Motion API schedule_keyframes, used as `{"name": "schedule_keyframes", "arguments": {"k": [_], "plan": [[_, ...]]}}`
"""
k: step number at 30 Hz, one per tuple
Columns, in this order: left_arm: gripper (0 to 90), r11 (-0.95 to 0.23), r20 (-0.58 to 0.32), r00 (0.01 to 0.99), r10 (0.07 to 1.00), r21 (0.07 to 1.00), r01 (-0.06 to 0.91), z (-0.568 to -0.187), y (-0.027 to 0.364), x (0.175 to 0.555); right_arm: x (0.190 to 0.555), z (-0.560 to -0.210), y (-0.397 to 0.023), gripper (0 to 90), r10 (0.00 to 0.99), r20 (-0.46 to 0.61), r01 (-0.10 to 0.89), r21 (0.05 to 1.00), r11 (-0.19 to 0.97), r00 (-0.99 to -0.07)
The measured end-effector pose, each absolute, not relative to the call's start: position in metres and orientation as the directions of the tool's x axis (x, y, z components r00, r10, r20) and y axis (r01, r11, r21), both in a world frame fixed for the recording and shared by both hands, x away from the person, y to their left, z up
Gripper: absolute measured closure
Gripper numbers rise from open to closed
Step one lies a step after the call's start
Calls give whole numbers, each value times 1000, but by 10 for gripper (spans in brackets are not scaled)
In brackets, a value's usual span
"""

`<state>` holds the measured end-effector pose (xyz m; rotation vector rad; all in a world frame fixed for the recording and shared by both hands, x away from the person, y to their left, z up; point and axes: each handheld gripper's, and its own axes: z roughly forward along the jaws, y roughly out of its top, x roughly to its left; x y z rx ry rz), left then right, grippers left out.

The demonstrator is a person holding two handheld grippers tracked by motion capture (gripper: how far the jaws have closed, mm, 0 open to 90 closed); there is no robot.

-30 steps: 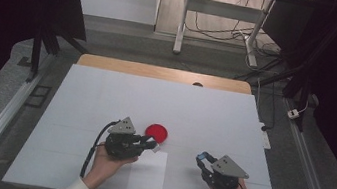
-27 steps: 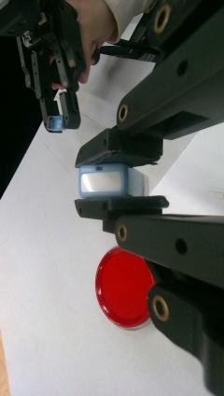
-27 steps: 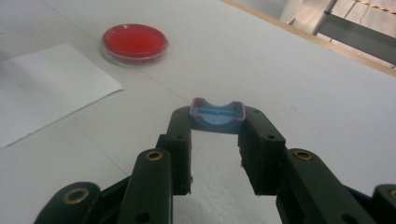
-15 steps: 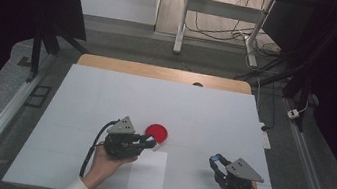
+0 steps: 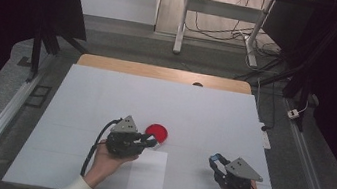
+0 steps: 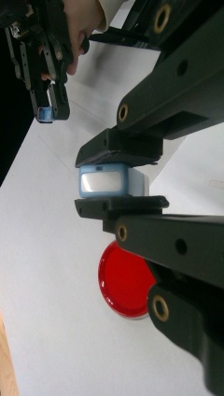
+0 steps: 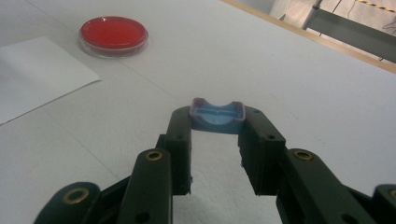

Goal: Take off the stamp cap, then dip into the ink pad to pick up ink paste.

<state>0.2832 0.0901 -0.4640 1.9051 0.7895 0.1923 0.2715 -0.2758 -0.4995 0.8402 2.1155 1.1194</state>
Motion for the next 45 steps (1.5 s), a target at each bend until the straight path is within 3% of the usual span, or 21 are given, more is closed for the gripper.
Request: {"name": "schedule_keyframes", "arguments": {"k": [45], "plan": [[753,-334,-138,696,705,801,497,-463,78,347,272,-501,-275,650,763,-218,254,857,448,-609]]}}
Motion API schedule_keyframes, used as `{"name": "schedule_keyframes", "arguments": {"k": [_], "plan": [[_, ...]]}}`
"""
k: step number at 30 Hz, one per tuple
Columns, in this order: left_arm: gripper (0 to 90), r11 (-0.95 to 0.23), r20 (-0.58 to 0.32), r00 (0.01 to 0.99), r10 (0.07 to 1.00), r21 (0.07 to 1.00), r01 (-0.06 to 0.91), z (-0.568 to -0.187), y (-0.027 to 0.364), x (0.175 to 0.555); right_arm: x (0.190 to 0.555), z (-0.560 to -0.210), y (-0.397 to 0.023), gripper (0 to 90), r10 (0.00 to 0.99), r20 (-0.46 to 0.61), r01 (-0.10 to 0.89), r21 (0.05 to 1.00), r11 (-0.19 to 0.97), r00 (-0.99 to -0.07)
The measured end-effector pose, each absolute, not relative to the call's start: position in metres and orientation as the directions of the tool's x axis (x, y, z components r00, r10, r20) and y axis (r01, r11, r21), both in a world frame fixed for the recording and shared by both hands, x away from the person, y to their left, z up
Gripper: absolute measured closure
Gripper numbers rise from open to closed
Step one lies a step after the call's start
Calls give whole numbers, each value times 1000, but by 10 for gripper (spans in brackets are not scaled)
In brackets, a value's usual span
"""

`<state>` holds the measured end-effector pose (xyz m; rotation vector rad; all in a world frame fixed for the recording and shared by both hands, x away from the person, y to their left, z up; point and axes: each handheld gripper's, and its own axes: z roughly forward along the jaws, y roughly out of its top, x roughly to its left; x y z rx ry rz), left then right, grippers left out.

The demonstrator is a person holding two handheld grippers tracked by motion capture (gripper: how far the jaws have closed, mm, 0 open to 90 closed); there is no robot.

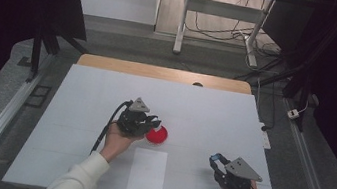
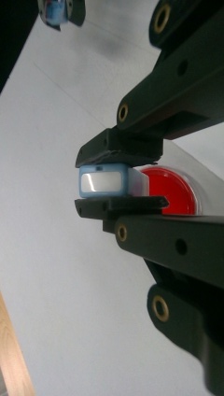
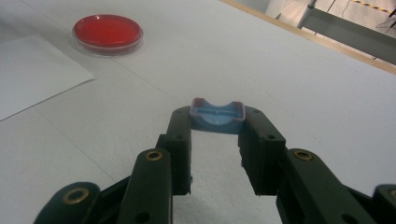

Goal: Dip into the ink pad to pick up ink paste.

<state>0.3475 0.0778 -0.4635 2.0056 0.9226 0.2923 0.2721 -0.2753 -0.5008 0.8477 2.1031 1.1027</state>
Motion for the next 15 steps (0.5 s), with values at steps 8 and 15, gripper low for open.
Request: {"name": "schedule_keyframes", "arguments": {"k": [8,15], "plan": [[752,-349,-134,683,718,779,520,-470,75,356,272,-501,-275,650,762,-220,255,855,451,-609],[752,-360,-136,677,724,763,538,-475,73,360,272,-501,-274,650,761,-218,257,854,452,-611]]}}
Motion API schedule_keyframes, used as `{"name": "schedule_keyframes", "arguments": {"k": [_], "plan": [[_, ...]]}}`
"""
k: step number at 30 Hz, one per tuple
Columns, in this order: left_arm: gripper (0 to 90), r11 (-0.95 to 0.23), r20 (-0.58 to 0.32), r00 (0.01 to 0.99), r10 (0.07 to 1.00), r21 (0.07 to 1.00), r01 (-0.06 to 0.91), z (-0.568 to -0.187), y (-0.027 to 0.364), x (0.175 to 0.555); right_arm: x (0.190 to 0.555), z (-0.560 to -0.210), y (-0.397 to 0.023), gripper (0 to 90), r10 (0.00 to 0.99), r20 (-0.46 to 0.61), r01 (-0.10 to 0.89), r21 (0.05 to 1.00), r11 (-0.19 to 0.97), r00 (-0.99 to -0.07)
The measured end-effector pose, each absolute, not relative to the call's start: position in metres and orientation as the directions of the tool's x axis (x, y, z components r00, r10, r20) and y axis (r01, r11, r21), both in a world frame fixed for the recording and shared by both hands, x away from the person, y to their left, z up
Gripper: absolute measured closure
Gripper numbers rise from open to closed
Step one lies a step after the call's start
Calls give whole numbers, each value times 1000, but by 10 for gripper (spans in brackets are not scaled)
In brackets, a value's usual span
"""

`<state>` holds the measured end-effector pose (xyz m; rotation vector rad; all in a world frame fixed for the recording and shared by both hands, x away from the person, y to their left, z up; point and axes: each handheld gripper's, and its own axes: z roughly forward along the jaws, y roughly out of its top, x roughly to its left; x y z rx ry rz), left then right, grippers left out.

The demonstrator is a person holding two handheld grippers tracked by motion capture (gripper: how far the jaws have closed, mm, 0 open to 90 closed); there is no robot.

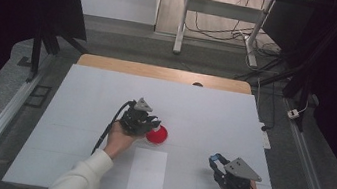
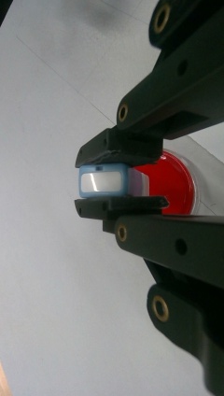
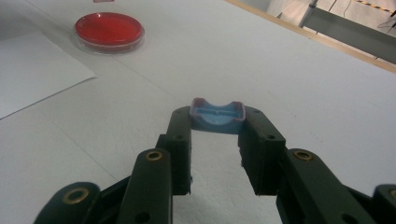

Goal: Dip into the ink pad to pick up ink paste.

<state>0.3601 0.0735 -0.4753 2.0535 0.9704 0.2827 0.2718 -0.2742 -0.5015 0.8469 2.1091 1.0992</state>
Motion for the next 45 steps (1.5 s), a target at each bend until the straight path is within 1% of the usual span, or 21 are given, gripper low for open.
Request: {"name": "schedule_keyframes", "arguments": {"k": [25,45], "plan": [[752,-416,-109,673,732,711,567,-490,67,370,272,-503,-273,650,757,-221,256,852,456,-615],[752,-433,-97,671,735,695,574,-491,65,373,272,-504,-273,650,755,-222,257,850,460,-617]]}}
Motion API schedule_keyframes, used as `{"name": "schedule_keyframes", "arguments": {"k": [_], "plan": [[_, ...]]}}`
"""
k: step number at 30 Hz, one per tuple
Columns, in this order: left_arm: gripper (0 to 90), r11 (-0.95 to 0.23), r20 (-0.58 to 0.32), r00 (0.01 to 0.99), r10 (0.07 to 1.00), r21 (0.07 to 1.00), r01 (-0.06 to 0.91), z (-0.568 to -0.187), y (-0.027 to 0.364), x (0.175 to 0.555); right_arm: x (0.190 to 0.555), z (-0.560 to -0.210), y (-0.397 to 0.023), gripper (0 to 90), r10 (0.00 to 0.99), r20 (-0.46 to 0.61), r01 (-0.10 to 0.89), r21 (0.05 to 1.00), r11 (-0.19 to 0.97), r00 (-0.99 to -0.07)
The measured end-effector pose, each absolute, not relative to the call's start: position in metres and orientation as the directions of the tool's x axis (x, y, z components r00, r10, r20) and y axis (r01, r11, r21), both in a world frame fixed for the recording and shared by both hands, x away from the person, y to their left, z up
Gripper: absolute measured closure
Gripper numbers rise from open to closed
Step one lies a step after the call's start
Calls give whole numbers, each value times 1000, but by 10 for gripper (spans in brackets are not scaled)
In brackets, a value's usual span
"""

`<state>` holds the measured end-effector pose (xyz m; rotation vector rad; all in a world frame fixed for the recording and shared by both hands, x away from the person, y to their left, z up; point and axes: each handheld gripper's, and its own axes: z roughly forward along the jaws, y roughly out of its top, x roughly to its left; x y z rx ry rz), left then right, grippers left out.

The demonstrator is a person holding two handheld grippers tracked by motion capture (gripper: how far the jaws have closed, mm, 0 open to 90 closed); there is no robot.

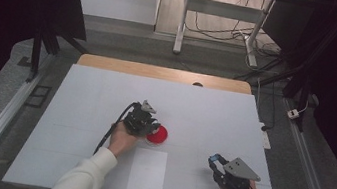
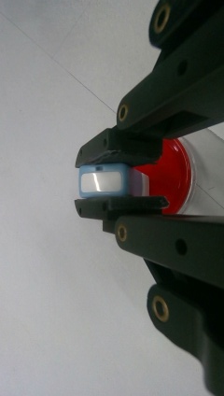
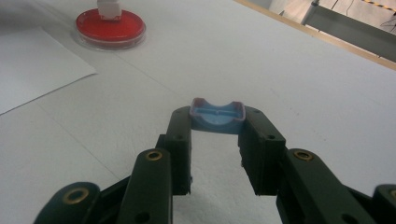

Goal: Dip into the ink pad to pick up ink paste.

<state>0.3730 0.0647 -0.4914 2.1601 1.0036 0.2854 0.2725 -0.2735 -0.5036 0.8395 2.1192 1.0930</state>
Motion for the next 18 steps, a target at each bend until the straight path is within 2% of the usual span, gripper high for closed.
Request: {"name": "schedule_keyframes", "arguments": {"k": [18], "plan": [[754,-454,-71,676,733,690,565,-494,59,374,272,-504,-273,650,752,-221,255,850,461,-620]]}}
